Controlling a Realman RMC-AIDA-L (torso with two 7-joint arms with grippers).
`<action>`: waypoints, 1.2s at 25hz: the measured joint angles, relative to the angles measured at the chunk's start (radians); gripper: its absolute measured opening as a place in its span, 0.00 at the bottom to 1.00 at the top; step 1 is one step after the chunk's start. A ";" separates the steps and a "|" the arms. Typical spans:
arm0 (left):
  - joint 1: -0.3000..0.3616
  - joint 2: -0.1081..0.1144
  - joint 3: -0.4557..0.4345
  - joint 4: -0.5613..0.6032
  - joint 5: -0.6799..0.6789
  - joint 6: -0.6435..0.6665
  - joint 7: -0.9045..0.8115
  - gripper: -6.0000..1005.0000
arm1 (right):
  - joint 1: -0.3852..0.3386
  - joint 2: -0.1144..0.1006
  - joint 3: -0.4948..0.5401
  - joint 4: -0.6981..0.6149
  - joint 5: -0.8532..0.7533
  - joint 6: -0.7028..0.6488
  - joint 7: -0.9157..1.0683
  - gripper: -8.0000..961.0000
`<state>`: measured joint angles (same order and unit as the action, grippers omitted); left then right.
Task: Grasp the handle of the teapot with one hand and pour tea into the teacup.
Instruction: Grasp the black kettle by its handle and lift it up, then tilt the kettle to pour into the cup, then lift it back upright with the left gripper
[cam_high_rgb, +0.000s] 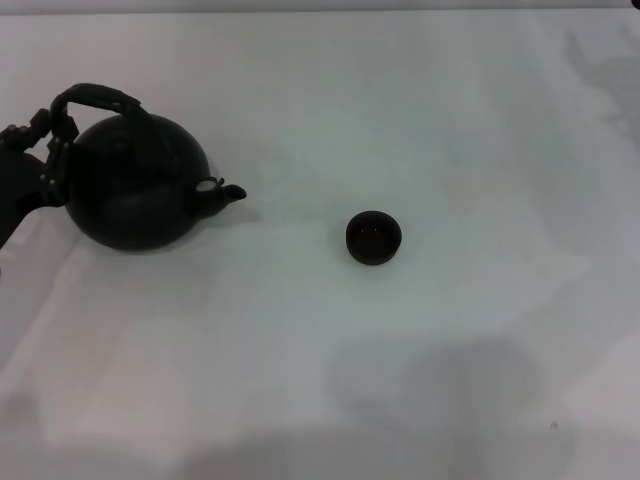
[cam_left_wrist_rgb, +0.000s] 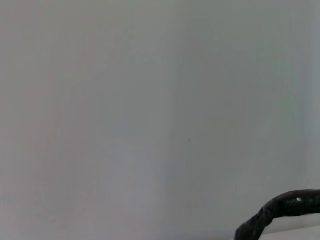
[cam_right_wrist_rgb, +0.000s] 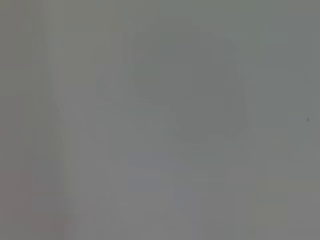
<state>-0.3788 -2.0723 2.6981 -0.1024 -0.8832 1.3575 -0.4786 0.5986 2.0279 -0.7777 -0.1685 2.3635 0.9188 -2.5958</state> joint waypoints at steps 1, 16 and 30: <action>0.000 0.000 0.000 0.001 0.001 0.000 0.000 0.42 | 0.000 0.000 0.000 0.000 0.000 0.000 0.000 0.89; -0.039 0.004 -0.009 0.028 -0.070 0.098 0.094 0.10 | -0.002 0.000 0.000 0.011 0.000 0.000 0.000 0.89; -0.169 0.000 0.048 0.034 -0.056 0.142 0.315 0.10 | 0.017 0.000 0.000 0.040 0.000 -0.003 0.005 0.89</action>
<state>-0.5475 -2.0723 2.7466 -0.0686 -0.9391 1.4994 -0.1632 0.6157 2.0278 -0.7777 -0.1285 2.3638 0.9157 -2.5912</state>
